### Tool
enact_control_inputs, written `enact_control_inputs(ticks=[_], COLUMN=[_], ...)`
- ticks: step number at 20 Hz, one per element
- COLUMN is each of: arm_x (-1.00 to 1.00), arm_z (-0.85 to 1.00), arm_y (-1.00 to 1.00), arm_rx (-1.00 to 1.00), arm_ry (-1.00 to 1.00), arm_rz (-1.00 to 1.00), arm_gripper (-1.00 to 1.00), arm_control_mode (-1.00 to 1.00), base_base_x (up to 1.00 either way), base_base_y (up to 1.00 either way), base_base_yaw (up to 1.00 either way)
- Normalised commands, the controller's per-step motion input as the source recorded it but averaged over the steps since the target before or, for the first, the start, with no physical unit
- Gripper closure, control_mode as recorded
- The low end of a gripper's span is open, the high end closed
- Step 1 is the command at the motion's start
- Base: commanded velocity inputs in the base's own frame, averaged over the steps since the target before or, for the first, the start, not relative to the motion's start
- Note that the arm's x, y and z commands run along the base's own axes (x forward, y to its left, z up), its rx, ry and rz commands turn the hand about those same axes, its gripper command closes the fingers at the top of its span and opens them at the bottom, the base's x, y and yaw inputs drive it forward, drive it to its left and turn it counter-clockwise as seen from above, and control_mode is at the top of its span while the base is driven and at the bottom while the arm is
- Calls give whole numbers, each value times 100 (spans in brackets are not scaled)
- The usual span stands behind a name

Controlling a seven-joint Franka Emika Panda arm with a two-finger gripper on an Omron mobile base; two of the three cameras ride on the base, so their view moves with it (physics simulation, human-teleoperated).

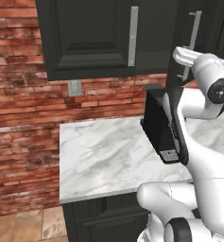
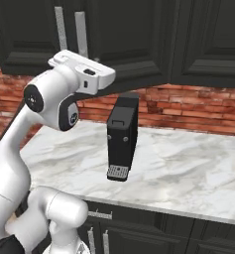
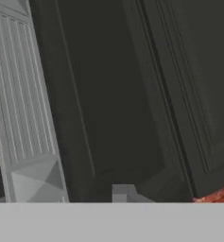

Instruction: Open the cabinet directly in front. Then move the beer and the mug to the dining counter with the jar on it.

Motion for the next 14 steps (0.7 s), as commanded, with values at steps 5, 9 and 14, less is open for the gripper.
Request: enact_control_inputs(ticks=[5,9,14], arm_x=[-82,-41,-51], arm_z=[18,3,0], arm_y=[-97,-34,0], arm_rx=[11,4,0], arm_ry=[-1,1,-2], arm_rz=[-8,-4,0], arm_gripper=[100,-100,-100], arm_control_mode=[-100,-100,-100], base_base_x=[0,0,0], base_base_y=[0,0,0], base_base_yaw=[0,0,0])
